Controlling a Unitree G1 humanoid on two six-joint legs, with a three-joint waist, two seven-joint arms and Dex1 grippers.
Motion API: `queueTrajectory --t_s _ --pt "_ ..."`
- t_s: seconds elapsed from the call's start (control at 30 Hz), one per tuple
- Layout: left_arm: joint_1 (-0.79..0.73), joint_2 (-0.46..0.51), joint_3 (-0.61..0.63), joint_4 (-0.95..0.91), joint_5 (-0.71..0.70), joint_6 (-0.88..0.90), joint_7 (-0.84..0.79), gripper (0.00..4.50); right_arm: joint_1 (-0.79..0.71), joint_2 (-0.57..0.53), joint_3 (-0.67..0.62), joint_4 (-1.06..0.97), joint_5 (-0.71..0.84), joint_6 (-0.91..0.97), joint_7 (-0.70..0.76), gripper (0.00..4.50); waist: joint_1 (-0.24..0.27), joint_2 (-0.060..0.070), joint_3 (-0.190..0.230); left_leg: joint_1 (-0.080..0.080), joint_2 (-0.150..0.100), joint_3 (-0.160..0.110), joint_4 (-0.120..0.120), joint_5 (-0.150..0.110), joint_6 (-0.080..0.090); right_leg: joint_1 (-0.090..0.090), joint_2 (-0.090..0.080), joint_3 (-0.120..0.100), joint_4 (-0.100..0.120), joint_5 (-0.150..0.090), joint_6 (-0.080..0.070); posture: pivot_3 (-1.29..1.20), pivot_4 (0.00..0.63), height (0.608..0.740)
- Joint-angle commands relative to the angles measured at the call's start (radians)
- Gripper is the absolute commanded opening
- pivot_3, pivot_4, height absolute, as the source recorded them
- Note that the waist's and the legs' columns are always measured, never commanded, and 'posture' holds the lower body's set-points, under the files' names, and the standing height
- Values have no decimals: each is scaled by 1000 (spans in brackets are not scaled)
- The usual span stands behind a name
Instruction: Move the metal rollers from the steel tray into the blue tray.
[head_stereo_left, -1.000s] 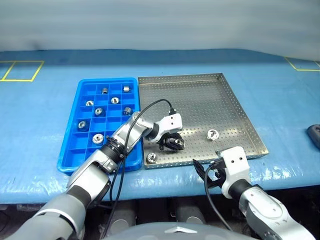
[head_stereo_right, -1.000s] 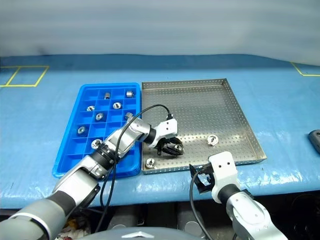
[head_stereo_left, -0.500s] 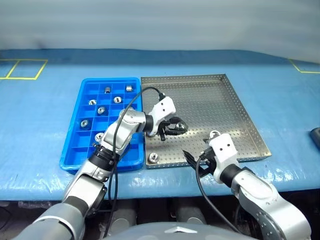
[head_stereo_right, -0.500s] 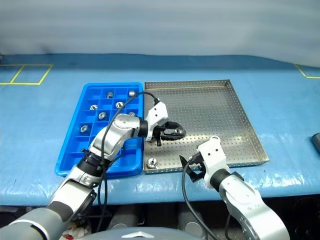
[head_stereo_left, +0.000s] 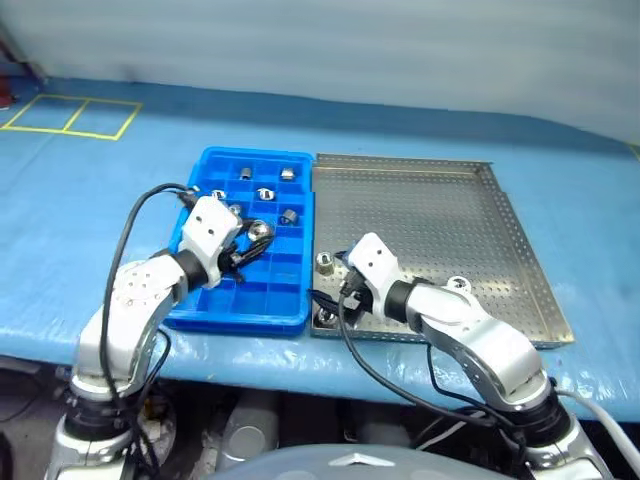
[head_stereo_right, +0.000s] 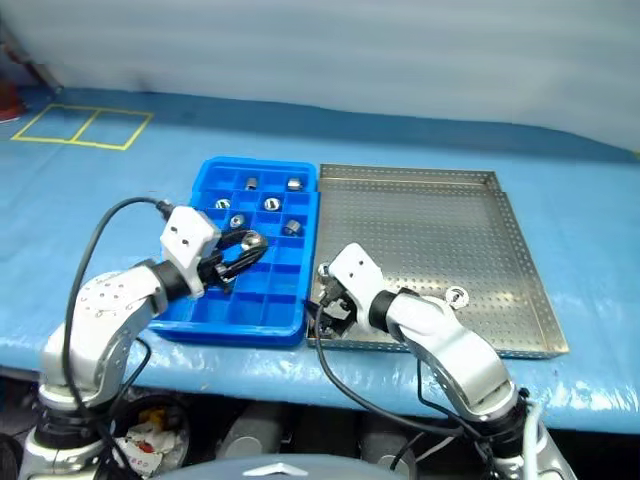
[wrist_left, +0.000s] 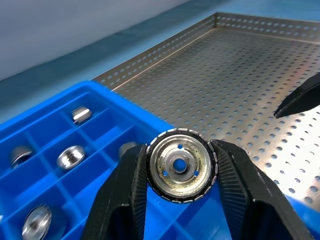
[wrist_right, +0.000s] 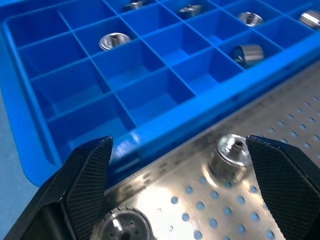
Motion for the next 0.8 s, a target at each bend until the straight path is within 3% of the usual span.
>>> queueTrajectory --t_s 0.03,0.23,0.5,0.8 --pt "74 21 39 -109 14 39 68 1670 -39 9 24 22 -8 -51 41 4500 29 0 0 0 0 0 0 0 0 0 0 0 0 0 0 499 150 740" --pt "186 14 75 -161 14 85 146 1670 -52 14 42 49 -15 -73 78 4500 106 1 0 0 1 0 0 0 -1 -1 -1 -2 0 0 0 535 150 740" --pt "219 17 67 -129 10 105 195 1670 -43 27 42 48 -22 -72 87 4500 215 1 0 -1 1 2 -1 -3 -5 -7 0 -5 -1 -2 -3 522 150 740" --pt "148 12 31 -64 -15 93 193 1670 1 29 15 11 -26 -53 57 4500 270 0 -1 -10 3 7 -2 -5 -9 -14 6 -6 3 -2 -4 470 150 740"
